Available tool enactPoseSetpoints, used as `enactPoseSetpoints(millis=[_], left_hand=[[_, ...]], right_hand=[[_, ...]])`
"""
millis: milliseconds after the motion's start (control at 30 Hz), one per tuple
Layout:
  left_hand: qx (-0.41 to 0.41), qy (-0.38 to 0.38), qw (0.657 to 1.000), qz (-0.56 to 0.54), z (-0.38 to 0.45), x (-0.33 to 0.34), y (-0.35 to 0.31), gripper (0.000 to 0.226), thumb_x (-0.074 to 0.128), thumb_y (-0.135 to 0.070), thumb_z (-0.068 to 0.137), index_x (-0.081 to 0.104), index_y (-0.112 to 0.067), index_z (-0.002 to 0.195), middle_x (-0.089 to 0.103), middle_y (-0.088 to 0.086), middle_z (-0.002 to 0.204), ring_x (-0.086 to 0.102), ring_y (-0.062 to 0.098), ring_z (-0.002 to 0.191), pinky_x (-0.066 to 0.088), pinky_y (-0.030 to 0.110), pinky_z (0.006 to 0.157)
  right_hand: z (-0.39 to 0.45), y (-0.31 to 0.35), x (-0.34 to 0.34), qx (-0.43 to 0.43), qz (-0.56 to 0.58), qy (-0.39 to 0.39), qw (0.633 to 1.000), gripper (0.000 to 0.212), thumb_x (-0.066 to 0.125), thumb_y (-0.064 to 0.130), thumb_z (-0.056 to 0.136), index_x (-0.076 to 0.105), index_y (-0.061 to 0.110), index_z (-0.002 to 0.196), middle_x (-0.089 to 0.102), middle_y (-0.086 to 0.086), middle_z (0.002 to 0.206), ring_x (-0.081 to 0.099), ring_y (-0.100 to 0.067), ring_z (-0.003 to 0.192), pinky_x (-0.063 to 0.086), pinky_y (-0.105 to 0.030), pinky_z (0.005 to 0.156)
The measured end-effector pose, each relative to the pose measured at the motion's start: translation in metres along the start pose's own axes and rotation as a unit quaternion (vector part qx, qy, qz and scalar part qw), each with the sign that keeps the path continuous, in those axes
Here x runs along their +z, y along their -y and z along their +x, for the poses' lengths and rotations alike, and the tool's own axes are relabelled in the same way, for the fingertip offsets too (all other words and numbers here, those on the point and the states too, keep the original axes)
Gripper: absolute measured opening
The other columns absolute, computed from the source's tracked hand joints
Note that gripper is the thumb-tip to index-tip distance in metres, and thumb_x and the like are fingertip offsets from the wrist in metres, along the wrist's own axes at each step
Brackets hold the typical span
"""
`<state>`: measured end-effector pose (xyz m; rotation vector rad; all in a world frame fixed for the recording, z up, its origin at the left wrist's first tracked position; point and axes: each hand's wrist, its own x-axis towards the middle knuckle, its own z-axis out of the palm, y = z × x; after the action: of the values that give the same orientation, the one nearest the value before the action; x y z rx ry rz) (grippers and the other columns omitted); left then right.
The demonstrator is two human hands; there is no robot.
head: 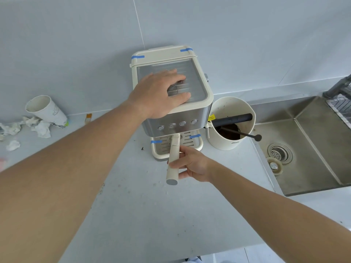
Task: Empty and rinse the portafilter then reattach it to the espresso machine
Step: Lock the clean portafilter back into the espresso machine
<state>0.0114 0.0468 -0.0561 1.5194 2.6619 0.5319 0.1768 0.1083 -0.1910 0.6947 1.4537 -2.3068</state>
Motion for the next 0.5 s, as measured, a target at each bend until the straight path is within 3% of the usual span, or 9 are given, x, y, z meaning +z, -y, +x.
enactPoseSetpoints(millis=[133, 267, 400, 500], left_hand=[[-0.003, -0.002, 1.0, -0.005, -0.001, 0.0, 0.0, 0.061, 0.049, -0.062, 0.085, 0.047, -0.036, 0.139, 0.035, -0.005, 0.157, 0.027, 0.009, 0.145, 0.017, 0.036, 0.118], [-0.006, -0.003, 1.0, -0.006, 0.001, -0.001, 0.0, 0.062, 0.048, -0.064, 0.083, 0.047, -0.036, 0.138, 0.036, -0.005, 0.157, 0.028, 0.01, 0.145, 0.018, 0.037, 0.118], [-0.009, 0.001, 1.0, -0.01, 0.0, 0.0, -0.002, 0.064, 0.047, -0.064, 0.082, 0.048, -0.035, 0.139, 0.037, -0.004, 0.157, 0.028, 0.01, 0.145, 0.02, 0.039, 0.118], [-0.011, 0.0, 1.0, -0.01, -0.001, -0.001, -0.003, 0.061, 0.049, -0.062, 0.084, 0.047, -0.035, 0.139, 0.036, -0.004, 0.157, 0.028, 0.01, 0.145, 0.019, 0.038, 0.118]], right_hand=[[0.011, 0.0, 0.011, -0.01, 0.019, -0.014, 1.0, 0.048, 0.069, -0.009, 0.084, 0.057, 0.014, 0.124, 0.061, -0.003, 0.103, 0.065, -0.022, 0.091, 0.061, -0.039, 0.068], [0.023, -0.001, 0.028, -0.035, 0.061, -0.037, 0.997, 0.041, 0.071, -0.01, 0.082, 0.058, 0.013, 0.114, 0.059, -0.007, 0.105, 0.065, -0.024, 0.092, 0.062, -0.04, 0.067], [0.035, -0.004, 0.044, -0.044, 0.098, -0.069, 0.992, 0.051, 0.073, -0.01, 0.081, 0.055, 0.006, 0.126, 0.06, -0.006, 0.103, 0.067, -0.022, 0.089, 0.063, -0.041, 0.067], [0.043, -0.004, 0.056, -0.046, 0.12, -0.084, 0.988, 0.049, 0.075, -0.01, 0.079, 0.056, 0.01, 0.12, 0.062, -0.008, 0.11, 0.068, -0.023, 0.09, 0.064, -0.041, 0.068]])
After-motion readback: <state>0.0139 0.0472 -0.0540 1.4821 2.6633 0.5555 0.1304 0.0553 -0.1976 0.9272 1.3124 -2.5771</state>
